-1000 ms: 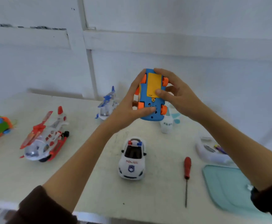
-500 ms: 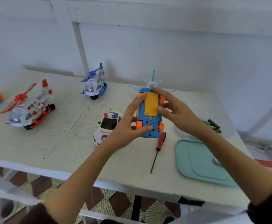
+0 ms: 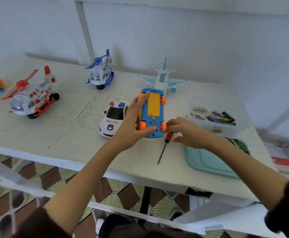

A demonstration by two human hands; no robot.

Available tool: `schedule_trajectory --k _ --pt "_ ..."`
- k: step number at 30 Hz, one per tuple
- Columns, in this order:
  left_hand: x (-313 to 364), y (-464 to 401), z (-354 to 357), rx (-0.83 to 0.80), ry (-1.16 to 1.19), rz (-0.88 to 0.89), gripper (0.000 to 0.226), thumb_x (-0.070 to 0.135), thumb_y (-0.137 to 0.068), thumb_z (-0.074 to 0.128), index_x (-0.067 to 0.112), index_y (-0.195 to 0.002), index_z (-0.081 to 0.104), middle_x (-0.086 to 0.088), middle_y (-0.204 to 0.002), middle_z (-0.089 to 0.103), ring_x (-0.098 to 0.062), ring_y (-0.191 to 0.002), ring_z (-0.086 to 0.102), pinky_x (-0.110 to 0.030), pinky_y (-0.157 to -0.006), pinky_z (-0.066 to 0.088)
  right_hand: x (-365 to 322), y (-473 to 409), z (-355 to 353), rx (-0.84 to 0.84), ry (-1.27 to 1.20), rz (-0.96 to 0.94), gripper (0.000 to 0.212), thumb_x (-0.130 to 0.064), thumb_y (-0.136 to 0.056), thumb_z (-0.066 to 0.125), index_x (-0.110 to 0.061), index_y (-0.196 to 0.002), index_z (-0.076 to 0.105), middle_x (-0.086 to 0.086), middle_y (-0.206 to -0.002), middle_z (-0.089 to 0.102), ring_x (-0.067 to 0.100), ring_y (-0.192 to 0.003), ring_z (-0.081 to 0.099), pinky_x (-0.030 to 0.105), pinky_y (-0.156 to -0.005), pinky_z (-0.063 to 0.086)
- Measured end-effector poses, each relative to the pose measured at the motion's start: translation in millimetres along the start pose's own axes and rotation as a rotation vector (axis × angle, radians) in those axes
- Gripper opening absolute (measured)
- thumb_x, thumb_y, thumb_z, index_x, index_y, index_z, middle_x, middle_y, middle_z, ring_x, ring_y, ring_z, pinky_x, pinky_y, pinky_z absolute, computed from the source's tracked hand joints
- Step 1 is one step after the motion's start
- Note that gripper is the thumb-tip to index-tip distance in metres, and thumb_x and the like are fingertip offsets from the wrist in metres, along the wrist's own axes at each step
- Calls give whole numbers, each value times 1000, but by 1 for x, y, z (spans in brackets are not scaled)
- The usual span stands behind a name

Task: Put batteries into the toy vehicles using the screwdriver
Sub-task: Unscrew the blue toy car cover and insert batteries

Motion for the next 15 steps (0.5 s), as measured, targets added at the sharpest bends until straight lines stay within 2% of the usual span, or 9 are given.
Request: schedule_trajectory --k 3,6,8,10,12,15 --pt "-3 1 2 7 -8 -3 85 37 -72 70 70 -132 19 14 -151 15 -26 -135 40 -48 -98 51 5 0 7 55 -71 28 28 -4 -81 65 -13 -108 67 2 -112 50 8 -91 44 22 -85 41" --pt "-5 1 0 30 -27 7 84 35 -72 71 65 -134 22 15 -149 17 -28 -133 41 -49 -98 51 8 4 9 116 -135 35 17 2 -76 69 -8 -90 70 2 -102 47 11 -81 49 17 -78 43" --pt "-6 0 -1 51 -44 23 82 42 -70 69 62 -135 23 15 -149 17 -28 -134 39 -51 -99 49 9 10 6 150 -155 18 17 2 -74 71 -8 -87 71 2 -102 50 14 -87 47 8 -77 37" --pt "-8 -2 -2 69 -51 14 82 45 -69 68 61 -135 23 13 -151 16 -30 -135 36 -54 -100 47 10 20 -2 205 -204 19 15 -3 -75 72 -12 -86 71 -1 -105 55 16 -92 45 11 -78 33" --pt "-9 -3 -2 80 -65 23 81 45 -69 68 62 -134 23 16 -149 16 -28 -135 36 -53 -100 47 9 30 -11 269 -315 46 14 -6 -77 71 -15 -87 68 -6 -107 60 14 -96 51 19 -83 40" --pt "-5 -5 0 75 -87 38 80 41 -72 70 64 -131 22 20 -142 17 -19 -134 34 -50 -101 47 3 44 -18 326 -526 109 13 -5 -81 66 -13 -91 63 -7 -98 68 3 -92 62 17 -84 47"
Point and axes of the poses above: each hand's wrist, its own y-axis away from the middle knuckle, its own z-axis out of the palm, x = y × z, the point moved 4 cm from there along -y, towards the middle knuckle
